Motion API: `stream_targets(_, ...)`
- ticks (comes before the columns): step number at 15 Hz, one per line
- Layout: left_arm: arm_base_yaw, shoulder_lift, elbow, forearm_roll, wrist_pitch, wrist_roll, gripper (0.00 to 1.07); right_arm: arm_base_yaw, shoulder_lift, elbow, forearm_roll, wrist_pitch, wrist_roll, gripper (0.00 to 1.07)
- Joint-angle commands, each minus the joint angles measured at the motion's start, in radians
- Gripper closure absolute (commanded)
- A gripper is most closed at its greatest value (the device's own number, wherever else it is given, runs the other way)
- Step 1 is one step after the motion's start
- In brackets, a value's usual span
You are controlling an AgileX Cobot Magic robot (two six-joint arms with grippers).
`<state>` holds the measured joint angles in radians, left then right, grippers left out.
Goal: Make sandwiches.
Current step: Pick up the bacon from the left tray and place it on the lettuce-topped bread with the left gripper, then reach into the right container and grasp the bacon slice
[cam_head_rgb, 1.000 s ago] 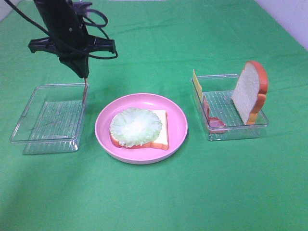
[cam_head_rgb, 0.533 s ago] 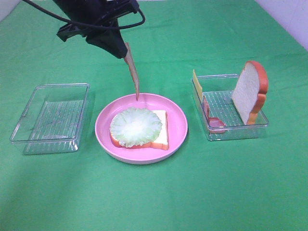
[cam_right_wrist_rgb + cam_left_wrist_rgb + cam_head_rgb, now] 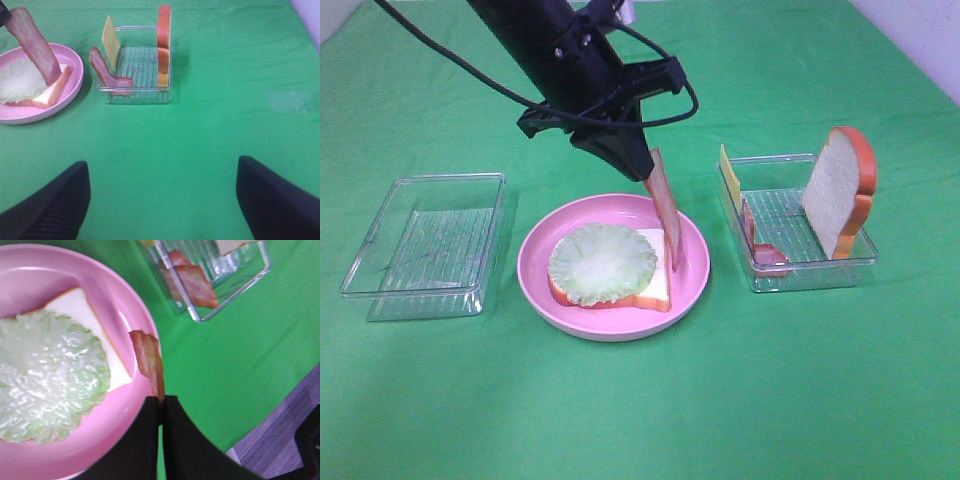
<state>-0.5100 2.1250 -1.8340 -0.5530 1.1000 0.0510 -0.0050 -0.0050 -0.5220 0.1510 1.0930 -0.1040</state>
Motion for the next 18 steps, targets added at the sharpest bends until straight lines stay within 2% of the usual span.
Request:
stream_targets(1, -0.004, 0.032, 0.002, 0.114, 0.022, -0.025, 1.07, -0.005, -0.008, 0.003, 0.001, -0.009, -0.002, 0.31)
stream_targets(4, -0.004, 0.055, 0.002, 0.281, 0.034, -0.135, 1.07, -0.005, -0.008, 0.003, 0.001, -0.009, -0.002, 0.31)
stream_targets(6, -0.004, 0.055, 0.002, 0.315, 0.033, -0.14, 1.07, -0.005, -0.008, 0.003, 0.001, -0.009, -0.002, 0.31)
stream_targets(10, -0.004, 0.078, 0.002, 0.317, 0.034, -0.14, 1.07, -0.005, -0.008, 0.003, 0.001, -0.009, -0.002, 0.31)
stream_targets(14, -0.004, 0.092, -0.013, 0.314, 0.088, -0.14, 0.43, -0.005, -0.008, 0.003, 0.001, -0.009, -0.002, 0.31)
stream_targets(16, -0.003, 0.092, -0.044, 0.316, 0.162, -0.144, 0.32, -0.005, -0.008, 0.003, 0.001, -0.009, -0.002, 0.31)
stream_targets(18, -0.003, 0.073, -0.075, 0.319, 0.192, -0.146, 0.32, -0.005, -0.008, 0.003, 0.001, -0.009, -0.002, 0.31)
